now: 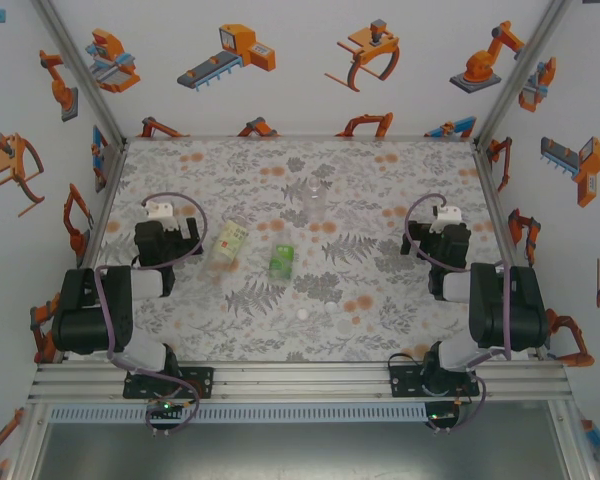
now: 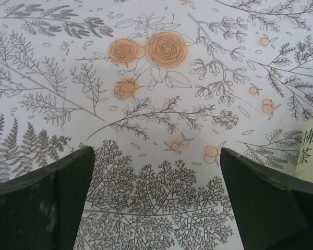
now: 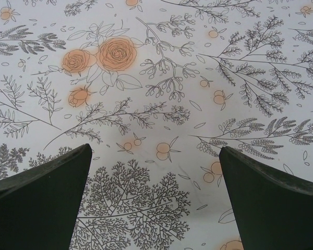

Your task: Screw on the bottle caps

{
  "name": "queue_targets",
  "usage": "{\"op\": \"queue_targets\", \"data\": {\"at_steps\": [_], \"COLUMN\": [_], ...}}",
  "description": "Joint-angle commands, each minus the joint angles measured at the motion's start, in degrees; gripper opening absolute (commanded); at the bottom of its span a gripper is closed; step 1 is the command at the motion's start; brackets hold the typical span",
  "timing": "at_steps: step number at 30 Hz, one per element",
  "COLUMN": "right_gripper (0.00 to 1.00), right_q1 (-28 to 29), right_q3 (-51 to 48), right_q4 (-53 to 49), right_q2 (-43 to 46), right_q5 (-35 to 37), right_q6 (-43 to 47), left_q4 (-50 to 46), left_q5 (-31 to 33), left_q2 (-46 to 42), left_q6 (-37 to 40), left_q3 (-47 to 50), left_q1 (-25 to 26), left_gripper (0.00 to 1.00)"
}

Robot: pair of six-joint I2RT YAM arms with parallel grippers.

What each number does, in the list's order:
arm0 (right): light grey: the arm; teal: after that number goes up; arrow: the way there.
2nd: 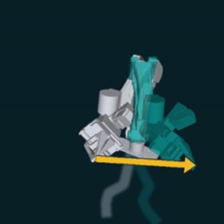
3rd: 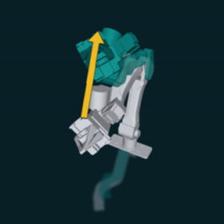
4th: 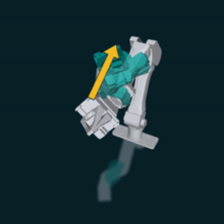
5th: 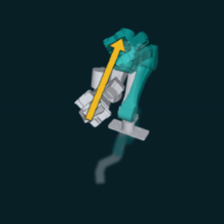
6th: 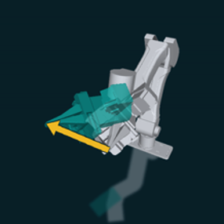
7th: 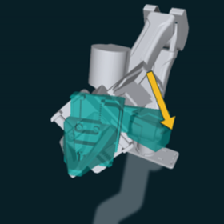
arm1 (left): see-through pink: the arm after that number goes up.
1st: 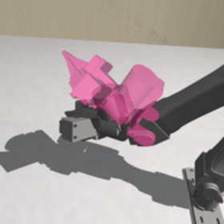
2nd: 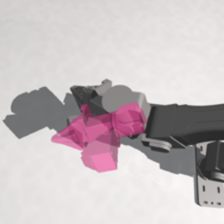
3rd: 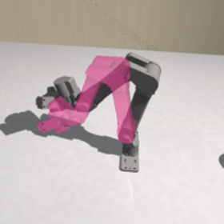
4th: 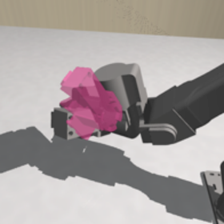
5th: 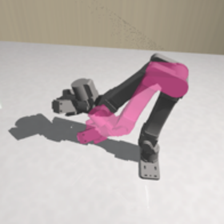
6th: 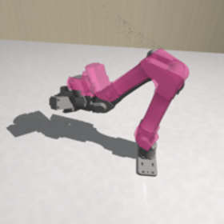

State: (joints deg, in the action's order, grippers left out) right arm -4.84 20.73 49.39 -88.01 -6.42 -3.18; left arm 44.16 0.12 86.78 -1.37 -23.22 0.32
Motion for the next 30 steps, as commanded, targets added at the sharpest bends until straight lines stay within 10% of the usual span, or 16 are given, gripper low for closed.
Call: {"op": "queue_targets", "data": {"at_steps": [1,13,20,30], "right_gripper": [0.99,0.95,0.93,0.92], "right_q1": [0.3,5.4,17.7,30.0], "right_q3": [1.2,10.5,16.2,23.2], "right_q4": [-2.3,-26.7,-32.6,-33.4], "right_q2": [3.9,15.8,15.4,9.4], "right_q5": [-0.6,-11.2,-10.5,-5.7], "right_q6": [0.0,4.3,7.1,3.7], "left_q4": [-6.5,-43.7,-56.5,-55.5], "left_q5": [2.4,4.0,-3.6,-13.6], "left_q2": [-5.5,-24.2,-32.7,-39.7], "left_q6": [-1.6,-7.5,-11.5,-13.1], "left_q3": [-2.4,-15.1,-20.2,-15.0], "left_q1": [-0.2,0.6,0.6,1.1], "left_gripper": [0.97,0.97,0.97,0.97]}}
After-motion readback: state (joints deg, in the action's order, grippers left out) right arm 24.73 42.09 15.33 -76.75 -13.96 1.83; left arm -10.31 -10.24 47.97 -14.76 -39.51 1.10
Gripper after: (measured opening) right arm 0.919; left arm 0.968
